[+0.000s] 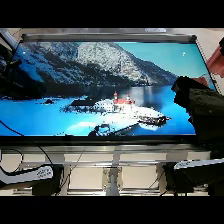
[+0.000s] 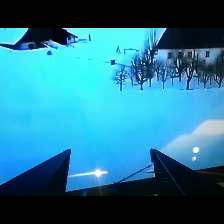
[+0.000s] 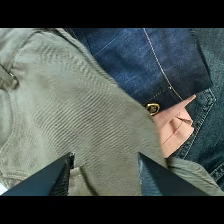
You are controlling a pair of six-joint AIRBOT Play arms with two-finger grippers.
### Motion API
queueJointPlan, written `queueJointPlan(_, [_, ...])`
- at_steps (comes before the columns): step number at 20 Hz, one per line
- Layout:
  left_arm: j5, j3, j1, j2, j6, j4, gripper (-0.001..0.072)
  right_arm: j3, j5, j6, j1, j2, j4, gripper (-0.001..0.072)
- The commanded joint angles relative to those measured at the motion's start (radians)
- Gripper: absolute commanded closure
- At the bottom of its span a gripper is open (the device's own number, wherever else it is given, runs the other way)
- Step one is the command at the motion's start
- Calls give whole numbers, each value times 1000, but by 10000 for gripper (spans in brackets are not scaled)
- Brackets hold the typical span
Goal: Fold the clothes and pants, and hang the long-sleeved shirts on hangers.
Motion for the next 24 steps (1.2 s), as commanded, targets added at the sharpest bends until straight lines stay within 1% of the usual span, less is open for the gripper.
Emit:
queueJointPlan(1, [0, 0, 0, -1, 0, 0, 126, 4, -18, 3, 1, 19, 0, 261])
queueJointPlan(5, [0, 0, 0, -1, 0, 0, 126, 11, -166, -21, 1, 137, 99, 267])
queueJointPlan(6, [0, 0, 0, -1, 0, 0, 126, 11, -195, -21, 1, 167, 150, 267])
queueJointPlan(8, [0, 0, 0, -1, 0, 0, 126, 11, -208, -27, 19, 214, 298, 272])
queueJointPlan(9, [0, 0, 0, -1, 0, 0, 126, 11, -201, -48, 47, 233, 374, 371])
queueJointPlan(10, [0, 0, 0, -1, 0, 0, 126, 11, -193, -79, 89, 247, 433, 557])
queueJointPlan(11, [0, 0, 0, -1, 0, 0, 126, 11, -183, -105, 144, 259, 469, 689])
queueJointPlan(14, [0, 0, 0, -1, 0, 0, 126, 7, -121, -140, 396, 268, 475, 695])
queueJointPlan(15, [0, 0, 0, -1, 0, 0, 126, -6, -101, -155, 497, 267, 447, 696])
queueJointPlan(17, [0, 0, 0, -1, 0, 0, 126, -53, -98, -166, 694, 266, 335, 696])
queueJointPlan(19, [0, 0, 0, -1, 0, 0, 126, -132, -111, -180, 875, 266, 211, 696])
queueJointPlan(21, [0, 0, 0, -1, 0, 0, 126, -238, -148, -180, 1023, 265, 120, 696])
queueJointPlan(24, [0, 0, 0, -1, 0, 0, 126, -416, -223, -179, 1156, 265, 90, 695])
